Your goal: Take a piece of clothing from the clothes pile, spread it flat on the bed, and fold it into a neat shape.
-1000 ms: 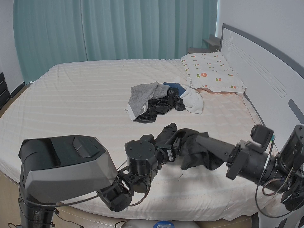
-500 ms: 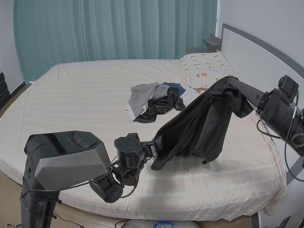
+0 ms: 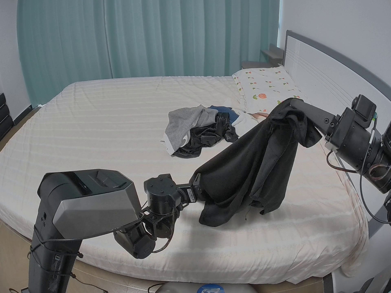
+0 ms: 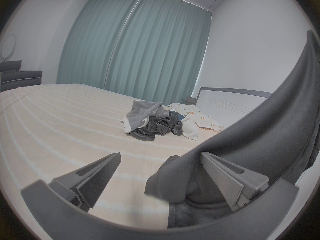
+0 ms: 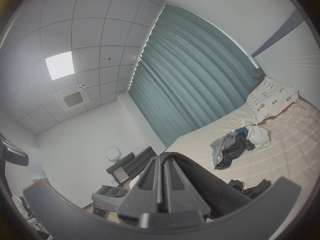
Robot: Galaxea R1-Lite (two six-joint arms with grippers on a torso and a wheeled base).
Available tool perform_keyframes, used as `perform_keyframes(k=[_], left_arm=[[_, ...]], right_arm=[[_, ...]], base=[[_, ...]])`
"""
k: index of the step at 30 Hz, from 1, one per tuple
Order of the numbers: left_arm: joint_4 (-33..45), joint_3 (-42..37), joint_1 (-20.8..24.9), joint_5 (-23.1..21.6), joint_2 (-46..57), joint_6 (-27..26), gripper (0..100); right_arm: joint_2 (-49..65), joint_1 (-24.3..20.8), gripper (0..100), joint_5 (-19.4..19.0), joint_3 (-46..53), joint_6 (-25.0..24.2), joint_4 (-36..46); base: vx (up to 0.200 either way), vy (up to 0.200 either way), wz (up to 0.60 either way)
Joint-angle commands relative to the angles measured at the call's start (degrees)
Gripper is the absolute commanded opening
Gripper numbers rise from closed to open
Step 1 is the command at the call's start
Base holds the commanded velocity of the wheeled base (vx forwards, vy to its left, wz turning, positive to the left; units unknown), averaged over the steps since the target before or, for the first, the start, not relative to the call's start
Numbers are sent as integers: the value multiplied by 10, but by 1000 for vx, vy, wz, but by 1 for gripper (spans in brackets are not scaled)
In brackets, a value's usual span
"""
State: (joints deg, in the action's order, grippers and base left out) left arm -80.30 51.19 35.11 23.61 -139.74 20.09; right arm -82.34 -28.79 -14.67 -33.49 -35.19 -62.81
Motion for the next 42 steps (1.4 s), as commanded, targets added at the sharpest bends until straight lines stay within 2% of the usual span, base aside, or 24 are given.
perform_keyframes(k=[1,9,13,16,20,24,25,28,29,30,32,42], left_arm=[[1,3,3,0,-4,0,100],[1,34,-28,1,-69,-1,100],[-1,72,-64,5,-75,0,100],[-1,94,-87,6,-76,1,100],[-4,74,-94,6,-69,9,100],[-18,13,-83,0,-23,12,100],[-24,-31,-60,-16,8,12,100],[-24,-90,-21,-61,52,12,100],[-24,-90,-21,-61,52,12,100],[-24,-130,7,-91,76,12,100],[-23,-156,29,-117,91,10,100],[-23,-177,77,-142,89,9,100]], right_arm=[[-24,0,0,0,3,0,0],[-49,-3,0,0,-8,0,-7],[-49,2,0,1,-25,0,-5],[-62,18,0,0,-21,0,-6],[-87,46,0,0,-22,-1,-7],[-112,55,0,0,-24,-2,-8],[-122,61,0,0,-25,-2,-10],[-129,62,0,-1,-33,-19,-16],[-129,62,0,-1,-33,-19,-16],[-128,59,0,-1,-37,-41,-20],[-126,59,0,0,-42,-48,-21],[-84,25,0,3,-43,-47,-13]], base=[[0,0,0],[0,0,0],[0,0,0],[0,0,0],[0,0,0],[0,0,0],[0,0,0],[0,0,0],[0,0,0],[0,0,0],[0,0,0],[0,0,0]])
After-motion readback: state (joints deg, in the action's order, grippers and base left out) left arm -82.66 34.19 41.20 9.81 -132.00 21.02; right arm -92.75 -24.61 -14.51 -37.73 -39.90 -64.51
